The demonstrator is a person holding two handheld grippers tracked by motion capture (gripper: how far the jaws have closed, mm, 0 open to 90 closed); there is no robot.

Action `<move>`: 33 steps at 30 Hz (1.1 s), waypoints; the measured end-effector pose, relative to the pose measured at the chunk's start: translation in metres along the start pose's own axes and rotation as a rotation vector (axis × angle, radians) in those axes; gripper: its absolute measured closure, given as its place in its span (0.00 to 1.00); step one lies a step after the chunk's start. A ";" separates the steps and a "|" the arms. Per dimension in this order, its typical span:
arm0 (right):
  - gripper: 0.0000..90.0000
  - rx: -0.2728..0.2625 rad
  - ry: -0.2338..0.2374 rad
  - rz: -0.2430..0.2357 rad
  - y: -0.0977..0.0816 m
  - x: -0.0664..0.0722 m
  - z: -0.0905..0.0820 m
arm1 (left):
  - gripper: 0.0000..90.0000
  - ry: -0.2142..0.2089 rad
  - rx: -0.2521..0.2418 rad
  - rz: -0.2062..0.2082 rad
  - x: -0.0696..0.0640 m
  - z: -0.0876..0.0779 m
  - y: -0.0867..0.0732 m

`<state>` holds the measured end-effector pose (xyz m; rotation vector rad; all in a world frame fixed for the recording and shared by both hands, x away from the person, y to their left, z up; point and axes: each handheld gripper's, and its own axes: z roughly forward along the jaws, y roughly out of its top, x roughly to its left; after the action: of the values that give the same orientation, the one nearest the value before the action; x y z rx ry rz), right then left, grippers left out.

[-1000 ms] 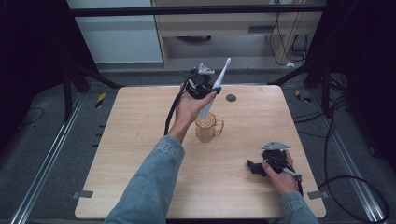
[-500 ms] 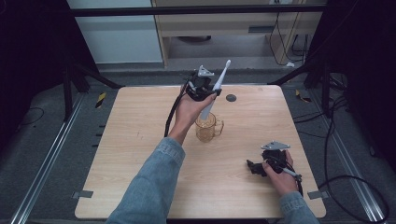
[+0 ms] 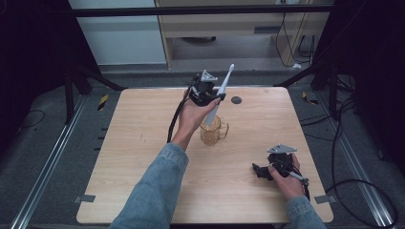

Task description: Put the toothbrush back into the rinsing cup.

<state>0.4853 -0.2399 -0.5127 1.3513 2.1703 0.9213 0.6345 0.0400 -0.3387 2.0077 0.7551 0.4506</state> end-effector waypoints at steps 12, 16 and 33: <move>0.00 0.000 0.000 0.001 0.000 0.000 0.000 | 0.74 -0.011 -0.004 0.007 -0.002 -0.004 -0.005; 0.00 -0.001 0.000 -0.001 0.000 0.000 0.000 | 0.74 -0.011 -0.002 -0.003 0.000 -0.005 -0.008; 0.00 -0.001 0.000 0.001 0.000 0.000 0.000 | 0.74 -0.015 0.004 -0.018 0.002 -0.002 -0.024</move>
<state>0.4854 -0.2398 -0.5127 1.3522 2.1689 0.9226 0.6272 0.0524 -0.3587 2.0044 0.7648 0.4229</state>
